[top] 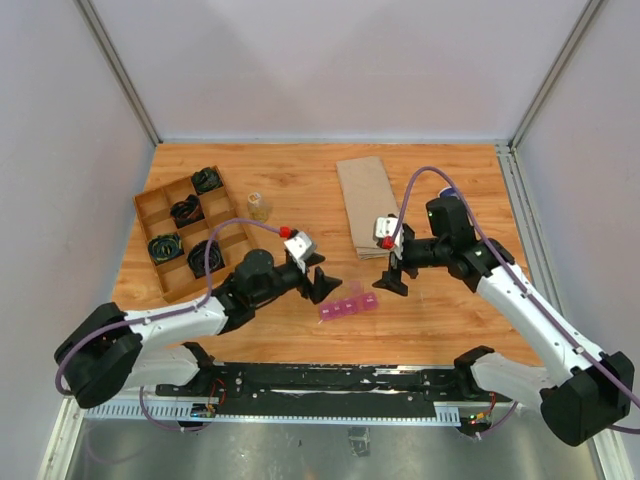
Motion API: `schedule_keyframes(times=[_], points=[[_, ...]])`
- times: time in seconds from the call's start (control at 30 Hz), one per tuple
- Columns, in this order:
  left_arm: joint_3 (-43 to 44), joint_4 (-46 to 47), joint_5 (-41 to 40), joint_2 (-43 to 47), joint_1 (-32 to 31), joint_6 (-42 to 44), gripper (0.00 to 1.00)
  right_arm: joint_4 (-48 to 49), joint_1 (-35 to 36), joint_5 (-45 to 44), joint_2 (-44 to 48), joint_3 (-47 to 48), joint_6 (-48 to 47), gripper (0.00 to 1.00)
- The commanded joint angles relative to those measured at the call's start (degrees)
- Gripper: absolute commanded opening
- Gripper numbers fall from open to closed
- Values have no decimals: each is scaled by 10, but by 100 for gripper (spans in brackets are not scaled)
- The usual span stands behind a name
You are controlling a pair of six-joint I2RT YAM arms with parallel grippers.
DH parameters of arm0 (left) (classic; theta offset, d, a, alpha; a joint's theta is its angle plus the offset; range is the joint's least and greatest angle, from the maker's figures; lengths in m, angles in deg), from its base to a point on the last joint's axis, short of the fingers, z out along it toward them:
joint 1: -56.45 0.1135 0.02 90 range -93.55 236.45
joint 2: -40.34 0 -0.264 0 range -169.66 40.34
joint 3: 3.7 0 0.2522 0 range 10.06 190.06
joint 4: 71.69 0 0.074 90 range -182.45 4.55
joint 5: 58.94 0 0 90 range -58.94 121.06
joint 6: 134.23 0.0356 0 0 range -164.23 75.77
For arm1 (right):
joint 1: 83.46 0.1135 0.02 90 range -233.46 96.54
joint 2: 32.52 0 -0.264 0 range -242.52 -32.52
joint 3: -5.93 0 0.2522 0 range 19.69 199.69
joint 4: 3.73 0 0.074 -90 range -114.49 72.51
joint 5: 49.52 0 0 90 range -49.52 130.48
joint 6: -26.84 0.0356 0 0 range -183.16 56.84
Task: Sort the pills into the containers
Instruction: Open the pill container at the center of the board, then unscrew the lid of the pill bottle.
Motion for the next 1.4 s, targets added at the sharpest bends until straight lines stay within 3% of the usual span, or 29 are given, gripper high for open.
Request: schedule_keyframes(times=[0.0,0.17,0.37,0.47,0.6,0.77,1.03,1.13,1.37], points=[[45,-83,21,41,64,-92,79,-16,-21,43,18,26,27,99],[106,-125,55,38,175,-164,79,-17,-23,84,12,50,52,99],[227,-256,33,-40,277,-202,78,-83,-22,116,-54,157,99,99],[294,-324,-34,-81,294,-189,78,-87,-26,128,-73,151,94,99],[378,-408,-160,-132,297,-162,79,-25,-45,133,-55,67,103,99],[450,-458,-277,-193,303,-112,93,-11,-50,142,-62,52,104,99],[522,-500,-227,-293,340,-66,96,-13,-50,121,-61,49,94,99],[542,-512,-215,-327,349,-63,93,-14,-50,115,-60,48,90,99],[567,-532,-189,-376,354,-55,69,-15,-49,112,-63,48,87,99]])
